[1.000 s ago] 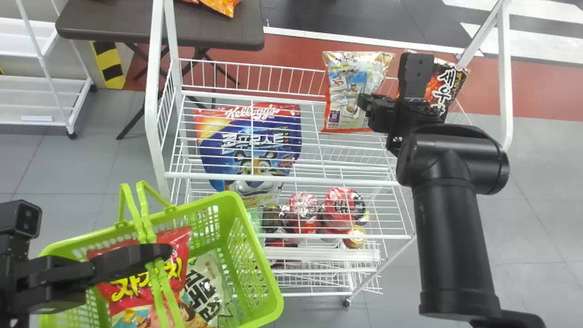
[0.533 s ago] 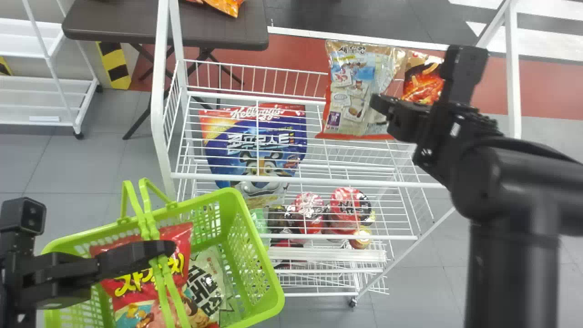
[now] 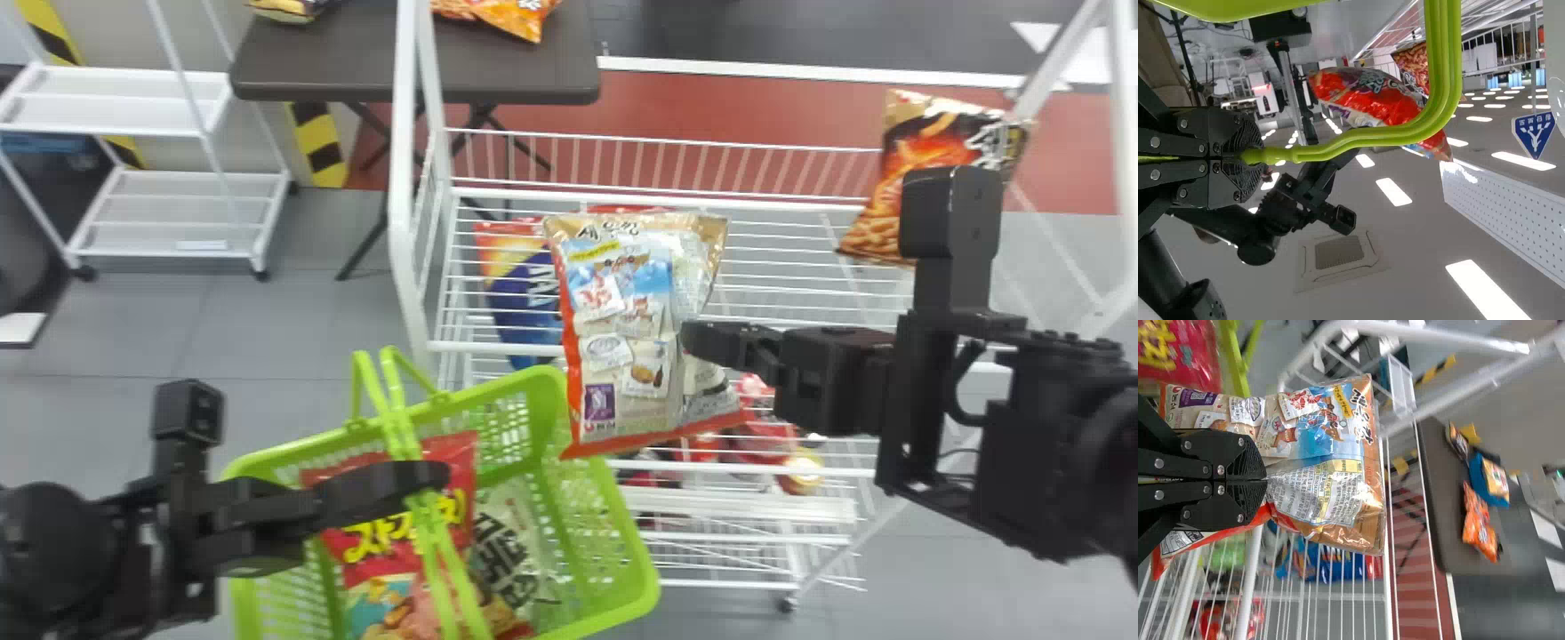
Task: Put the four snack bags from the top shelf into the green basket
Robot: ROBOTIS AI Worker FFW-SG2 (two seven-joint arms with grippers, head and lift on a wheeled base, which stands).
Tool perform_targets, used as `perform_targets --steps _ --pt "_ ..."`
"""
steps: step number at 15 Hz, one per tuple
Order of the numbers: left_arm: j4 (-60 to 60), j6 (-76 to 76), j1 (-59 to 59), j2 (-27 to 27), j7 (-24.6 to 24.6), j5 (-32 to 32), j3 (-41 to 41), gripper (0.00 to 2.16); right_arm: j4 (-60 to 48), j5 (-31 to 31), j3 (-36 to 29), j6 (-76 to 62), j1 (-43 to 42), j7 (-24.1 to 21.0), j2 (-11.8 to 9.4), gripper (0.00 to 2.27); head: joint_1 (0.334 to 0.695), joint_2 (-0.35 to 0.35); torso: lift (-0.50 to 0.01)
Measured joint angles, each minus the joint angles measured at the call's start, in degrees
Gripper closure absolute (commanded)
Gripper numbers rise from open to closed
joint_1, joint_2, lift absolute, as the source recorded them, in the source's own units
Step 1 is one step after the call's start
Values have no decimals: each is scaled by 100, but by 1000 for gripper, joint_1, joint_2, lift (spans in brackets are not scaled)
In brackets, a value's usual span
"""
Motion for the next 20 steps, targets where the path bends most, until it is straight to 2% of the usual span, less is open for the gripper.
perform_targets --steps 4,8,9,10,11,12,16,18,20 --pt "2 10 -15 -12 0 -1 0 2145 351 -217 720 7 103 -159 4 2260 695 143 0" --pt "5 44 -88 -55 0 26 5 2145 980 -277 1197 7 130 -236 5 2260 695 205 0" --pt "5 50 -97 -60 0 33 3 2145 1115 -278 1255 7 144 -275 5 2121 695 210 0" --pt "5 52 -102 -64 0 37 2 2145 1200 -223 1288 7 161 -299 5 1649 695 210 0" --pt "5 54 -106 -66 0 39 1 2145 1249 -108 1317 7 171 -303 5 522 695 207 0" --pt "5 54 -107 -67 0 41 0 2148 1253 24 1333 7 172 -294 2 -2 695 203 0" --pt "21 53 -107 -65 0 33 -12 2145 1167 229 1087 7 140 -146 -51 56 695 163 0" --pt "22 65 -106 -60 0 33 -17 2145 1007 225 649 7 132 -102 -75 60 695 99 0" --pt "27 80 -99 -52 0 39 -17 2145 827 485 75 7 17 -95 -101 63 695 31 0"
